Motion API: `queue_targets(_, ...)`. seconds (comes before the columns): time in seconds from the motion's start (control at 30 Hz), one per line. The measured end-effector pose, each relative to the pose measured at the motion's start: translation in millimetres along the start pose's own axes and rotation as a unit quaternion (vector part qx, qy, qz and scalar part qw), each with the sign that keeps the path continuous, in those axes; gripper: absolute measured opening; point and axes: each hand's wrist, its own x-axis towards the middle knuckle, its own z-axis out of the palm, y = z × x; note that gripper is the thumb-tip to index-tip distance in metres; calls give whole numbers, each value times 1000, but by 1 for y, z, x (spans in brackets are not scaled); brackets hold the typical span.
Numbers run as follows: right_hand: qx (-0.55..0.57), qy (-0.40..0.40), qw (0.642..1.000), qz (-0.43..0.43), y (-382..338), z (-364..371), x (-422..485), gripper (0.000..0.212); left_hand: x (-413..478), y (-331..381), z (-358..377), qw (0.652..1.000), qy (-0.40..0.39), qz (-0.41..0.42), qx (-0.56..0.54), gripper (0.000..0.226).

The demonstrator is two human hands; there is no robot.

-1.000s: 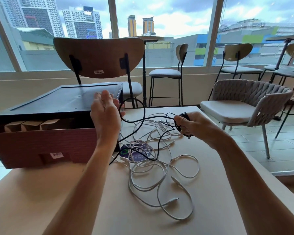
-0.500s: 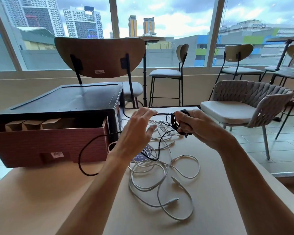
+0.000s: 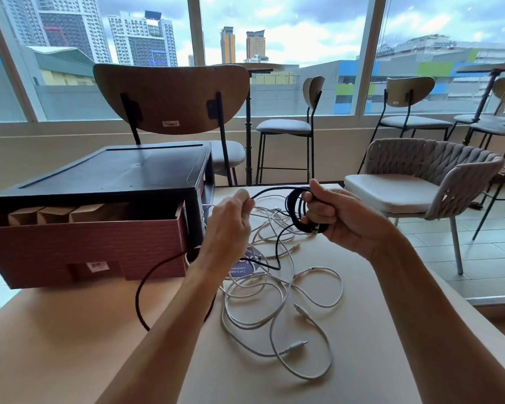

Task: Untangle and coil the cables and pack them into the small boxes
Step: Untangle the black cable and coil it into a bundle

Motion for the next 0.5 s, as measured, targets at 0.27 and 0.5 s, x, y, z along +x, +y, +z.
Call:
queue_targets(0.27,26,-117,993,17,0,3,-8,26,0,3,-4,992,12,-110,-53,45)
queue_targets(0.5,272,-151,950,37,-1,-12,2,15,1,-11,10,993,33,-84,-73,25)
